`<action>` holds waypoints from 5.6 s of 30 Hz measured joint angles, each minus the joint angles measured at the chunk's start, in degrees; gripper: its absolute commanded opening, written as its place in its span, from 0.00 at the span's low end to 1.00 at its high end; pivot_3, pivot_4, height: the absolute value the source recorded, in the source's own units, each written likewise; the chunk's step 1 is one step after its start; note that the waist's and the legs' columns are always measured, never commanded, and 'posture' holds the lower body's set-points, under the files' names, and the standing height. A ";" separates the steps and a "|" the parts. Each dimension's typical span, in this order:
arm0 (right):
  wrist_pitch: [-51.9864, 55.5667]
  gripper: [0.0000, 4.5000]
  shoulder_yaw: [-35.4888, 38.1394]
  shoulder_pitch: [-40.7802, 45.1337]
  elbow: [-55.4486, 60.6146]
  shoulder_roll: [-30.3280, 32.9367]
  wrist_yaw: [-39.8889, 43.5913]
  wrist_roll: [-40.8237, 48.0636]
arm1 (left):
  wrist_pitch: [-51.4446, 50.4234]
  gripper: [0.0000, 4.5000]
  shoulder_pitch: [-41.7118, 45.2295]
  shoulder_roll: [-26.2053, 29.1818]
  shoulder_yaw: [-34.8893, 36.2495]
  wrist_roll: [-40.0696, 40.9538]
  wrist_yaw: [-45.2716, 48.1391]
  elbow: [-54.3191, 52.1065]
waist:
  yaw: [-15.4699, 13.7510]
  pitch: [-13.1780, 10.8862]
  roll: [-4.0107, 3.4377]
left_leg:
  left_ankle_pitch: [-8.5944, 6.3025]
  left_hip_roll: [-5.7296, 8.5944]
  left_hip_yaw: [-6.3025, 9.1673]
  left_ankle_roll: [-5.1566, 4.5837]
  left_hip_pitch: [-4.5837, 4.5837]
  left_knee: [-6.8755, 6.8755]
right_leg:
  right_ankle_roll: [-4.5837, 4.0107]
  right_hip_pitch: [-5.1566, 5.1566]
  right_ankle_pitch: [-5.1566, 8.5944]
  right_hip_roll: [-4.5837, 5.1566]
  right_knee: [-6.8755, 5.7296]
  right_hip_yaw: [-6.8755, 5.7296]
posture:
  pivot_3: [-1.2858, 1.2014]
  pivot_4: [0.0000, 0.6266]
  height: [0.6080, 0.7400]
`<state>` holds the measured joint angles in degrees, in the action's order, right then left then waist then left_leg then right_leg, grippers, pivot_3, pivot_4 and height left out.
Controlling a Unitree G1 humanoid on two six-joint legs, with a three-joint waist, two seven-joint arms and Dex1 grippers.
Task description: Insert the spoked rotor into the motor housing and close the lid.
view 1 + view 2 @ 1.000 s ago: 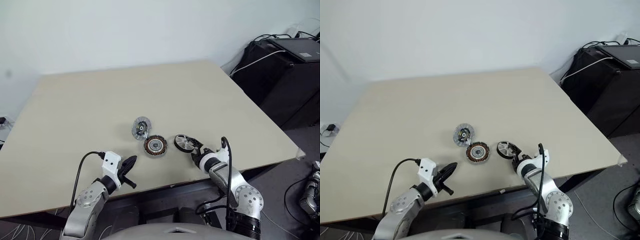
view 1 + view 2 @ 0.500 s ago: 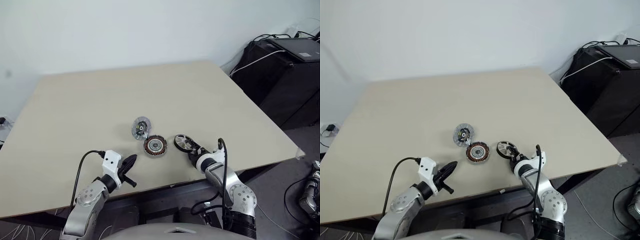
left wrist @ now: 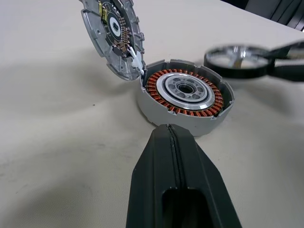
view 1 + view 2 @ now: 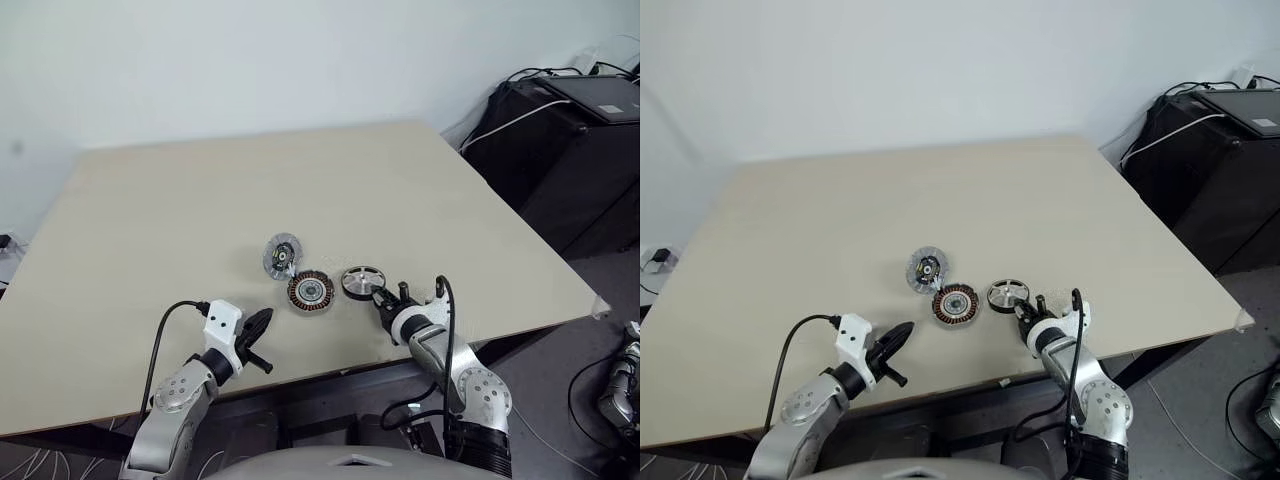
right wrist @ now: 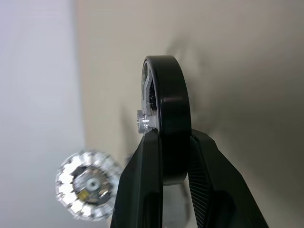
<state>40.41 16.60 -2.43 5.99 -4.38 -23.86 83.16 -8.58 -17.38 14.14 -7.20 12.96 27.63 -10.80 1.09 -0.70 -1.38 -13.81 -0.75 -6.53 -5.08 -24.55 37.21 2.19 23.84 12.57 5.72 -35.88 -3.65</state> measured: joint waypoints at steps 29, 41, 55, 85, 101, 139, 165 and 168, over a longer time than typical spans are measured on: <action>9.00 0.09 -10.76 5.74 -6.23 2.43 18.94 -11.65 | 0.02 0.00 -0.81 -0.05 -0.01 0.03 -0.14 -0.01 | -0.36 0.01 0.09 | 0.00 0.00 0.00 -0.01 -0.01 0.04 | 0.00 -0.02 -0.02 -0.01 0.02 -0.06 | 0.52 0.00 1.00; 10.50 0.09 -8.70 5.22 -7.18 1.75 19.75 -13.75 | 0.02 0.00 -0.80 -0.05 0.03 0.06 -0.16 -0.01 | -0.34 0.01 0.09 | 0.00 0.00 0.00 -0.01 -0.01 0.04 | 0.00 -0.02 -0.02 -0.02 0.01 -0.06 | 0.52 0.00 1.00; 11.57 0.61 -7.00 5.26 -7.20 1.16 20.39 -14.89 | 0.02 0.00 -0.69 -0.15 0.05 0.59 -0.16 -0.01 | -0.33 0.04 0.11 | 0.00 0.00 0.01 -0.01 0.00 0.04 | 0.00 -0.03 -0.02 -0.02 0.00 -0.07 | 0.52 0.00 1.00; -18.88 0.01 -39.26 8.26 1.97 20.62 34.13 -69.11 | 3.17 0.00 0.14 -0.29 -0.17 -1.09 -0.13 0.08 | -0.46 -0.09 0.46 | -0.01 -0.01 -0.04 -0.05 0.00 0.39 | 0.27 -0.14 0.05 -0.09 -0.06 -0.25 | 0.52 0.00 1.00; -22.68 0.01 -41.97 15.20 -13.43 15.72 44.38 -79.32 | 12.51 0.00 -0.81 -0.32 -2.64 -5.52 1.25 3.71 | -0.44 -0.15 0.59 | -0.01 -0.06 -0.04 -0.03 -0.02 0.40 | 0.01 -0.10 -0.13 -0.09 -0.09 -0.25 | 0.52 0.00 1.00; -29.49 0.58 -54.01 31.95 -14.02 34.07 82.28 -97.31 | 13.32 0.00 -0.82 -1.26 -3.56 -5.20 2.25 5.62 | -0.54 -0.10 0.63 | -0.06 -0.11 -0.01 -0.12 -0.08 0.73 | 0.01 -0.15 -0.19 -0.09 -0.15 -0.36 | 0.52 0.00 1.00; -36.72 0.03 -53.43 33.70 -20.71 32.17 82.27 -102.42 | 14.10 0.00 -0.43 -2.60 -3.54 -5.16 1.18 5.98 | -0.52 -0.07 0.64 | -0.03 -0.12 -0.02 -0.08 -0.06 0.77 | -0.04 -0.15 -0.28 -0.10 -0.20 -0.34 | 0.52 0.00 1.00; -33.91 0.03 -51.59 31.70 -18.44 32.17 81.92 -101.44 | 14.10 0.00 -0.18 -2.63 -3.57 -5.16 1.19 6.08 | -0.65 -0.08 0.63 | -0.03 -0.11 -0.02 -0.08 -0.09 0.77 | -0.04 -0.14 -0.29 -0.09 -0.19 -0.35 | 0.52 0.00 1.00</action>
<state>6.49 -34.99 29.26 -12.45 27.79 58.06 -18.29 5.51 -17.57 11.51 -10.77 7.80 28.82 -4.72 0.44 -0.78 -0.75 -13.84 -0.87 -6.55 -5.16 -24.64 37.98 2.15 23.71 12.28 5.63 -36.07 -3.99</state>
